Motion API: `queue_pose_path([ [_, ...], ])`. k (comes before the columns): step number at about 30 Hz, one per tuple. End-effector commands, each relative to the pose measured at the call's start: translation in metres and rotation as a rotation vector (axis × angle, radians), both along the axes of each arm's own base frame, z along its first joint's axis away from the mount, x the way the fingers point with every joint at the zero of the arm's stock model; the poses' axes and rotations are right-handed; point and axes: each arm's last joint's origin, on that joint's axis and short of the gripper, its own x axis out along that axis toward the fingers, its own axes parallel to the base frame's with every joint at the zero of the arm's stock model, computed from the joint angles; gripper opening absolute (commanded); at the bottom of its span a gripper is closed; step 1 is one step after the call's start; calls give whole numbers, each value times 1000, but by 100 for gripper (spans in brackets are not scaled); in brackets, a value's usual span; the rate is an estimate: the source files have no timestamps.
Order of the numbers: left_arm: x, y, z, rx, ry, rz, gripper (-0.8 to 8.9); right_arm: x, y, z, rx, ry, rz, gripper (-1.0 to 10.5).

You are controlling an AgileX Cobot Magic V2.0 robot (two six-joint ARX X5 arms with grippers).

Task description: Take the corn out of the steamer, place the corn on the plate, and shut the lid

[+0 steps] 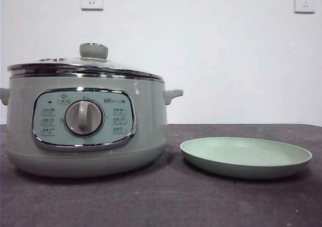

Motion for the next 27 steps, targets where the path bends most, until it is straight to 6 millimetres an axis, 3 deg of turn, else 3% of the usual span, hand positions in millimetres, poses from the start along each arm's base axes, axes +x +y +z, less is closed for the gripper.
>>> queue_pose_path([
  [1, -2, 0, 5, -38, 10, 2, -7, -1, 1, 4, -9, 33, 29, -10],
  [7, -9, 0, 32, -24, 61, -10, -7, 1, 2, 29, -63, 60, 91, -10],
  [13, -8, -1, 70, 26, 71, -76, -7, 11, 4, 69, -144, 48, 137, -10],
  [21, 13, -6, 124, 171, 116, -240, -8, 30, 7, 125, -213, 18, 246, -8],
  [27, 34, -12, 159, 199, 124, -421, -5, 51, 14, 152, -232, 76, 492, 1],
])
